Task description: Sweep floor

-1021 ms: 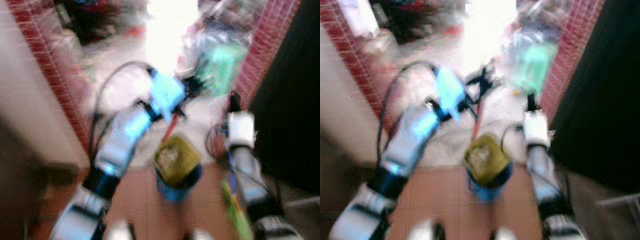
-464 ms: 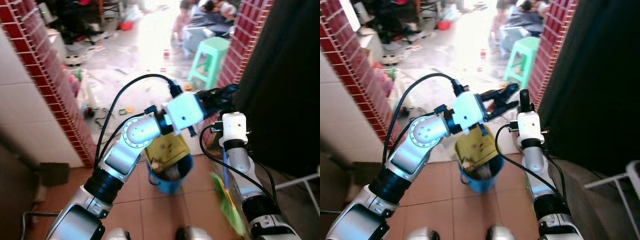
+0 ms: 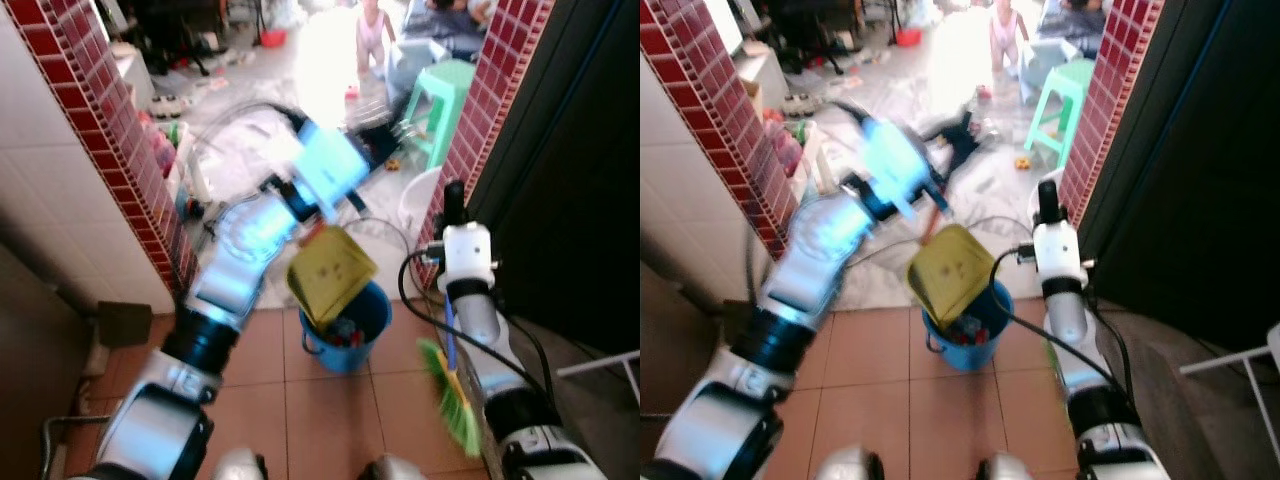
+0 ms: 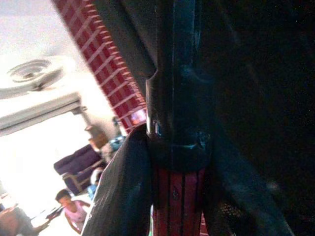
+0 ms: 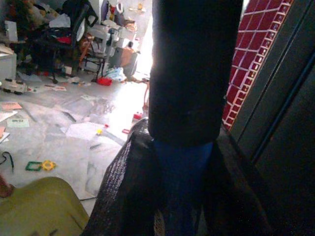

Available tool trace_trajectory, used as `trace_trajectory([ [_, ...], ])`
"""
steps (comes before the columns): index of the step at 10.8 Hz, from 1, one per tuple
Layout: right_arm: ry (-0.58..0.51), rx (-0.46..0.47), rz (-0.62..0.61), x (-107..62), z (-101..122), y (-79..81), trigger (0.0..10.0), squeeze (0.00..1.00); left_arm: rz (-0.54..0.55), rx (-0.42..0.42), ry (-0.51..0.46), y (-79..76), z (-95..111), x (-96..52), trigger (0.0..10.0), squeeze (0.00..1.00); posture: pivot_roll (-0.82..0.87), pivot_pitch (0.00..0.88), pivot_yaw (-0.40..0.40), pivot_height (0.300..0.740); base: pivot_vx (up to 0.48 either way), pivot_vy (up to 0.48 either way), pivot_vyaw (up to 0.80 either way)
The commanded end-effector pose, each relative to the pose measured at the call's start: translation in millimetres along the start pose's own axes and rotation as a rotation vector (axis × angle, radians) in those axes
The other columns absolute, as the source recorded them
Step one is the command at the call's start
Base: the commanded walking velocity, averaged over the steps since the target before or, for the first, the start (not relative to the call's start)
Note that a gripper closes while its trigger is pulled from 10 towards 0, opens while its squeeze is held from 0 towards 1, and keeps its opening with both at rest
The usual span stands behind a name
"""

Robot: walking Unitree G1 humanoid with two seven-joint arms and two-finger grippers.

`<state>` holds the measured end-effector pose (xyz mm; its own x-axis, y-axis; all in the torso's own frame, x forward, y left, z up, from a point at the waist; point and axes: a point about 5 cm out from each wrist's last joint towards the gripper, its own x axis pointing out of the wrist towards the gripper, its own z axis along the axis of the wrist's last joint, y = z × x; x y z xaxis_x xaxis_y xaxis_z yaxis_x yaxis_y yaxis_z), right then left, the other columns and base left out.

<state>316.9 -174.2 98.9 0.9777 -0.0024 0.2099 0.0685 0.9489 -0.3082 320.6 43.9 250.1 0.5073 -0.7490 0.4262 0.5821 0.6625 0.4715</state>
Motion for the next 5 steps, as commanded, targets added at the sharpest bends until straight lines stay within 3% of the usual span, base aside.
trace_trajectory([
  [1, -0.046, -0.008, 0.009, 6.4, 9, -1.1, 10.0, 0.00, 0.102, 0.063, -0.099, 27.9, 23, 5.2, 10.0, 0.00, -0.06, 0.000, -0.002, 0.740, 0.000, 0.000, 0.00],
  [5, 0.018, 0.000, 0.048, 0.1, -4, 0.0, 10.0, 0.00, 0.501, 0.060, -0.173, 108.4, 53, -14.3, 10.0, 0.00, -0.05, 0.000, -0.005, 0.740, 0.000, 0.000, 0.00],
])
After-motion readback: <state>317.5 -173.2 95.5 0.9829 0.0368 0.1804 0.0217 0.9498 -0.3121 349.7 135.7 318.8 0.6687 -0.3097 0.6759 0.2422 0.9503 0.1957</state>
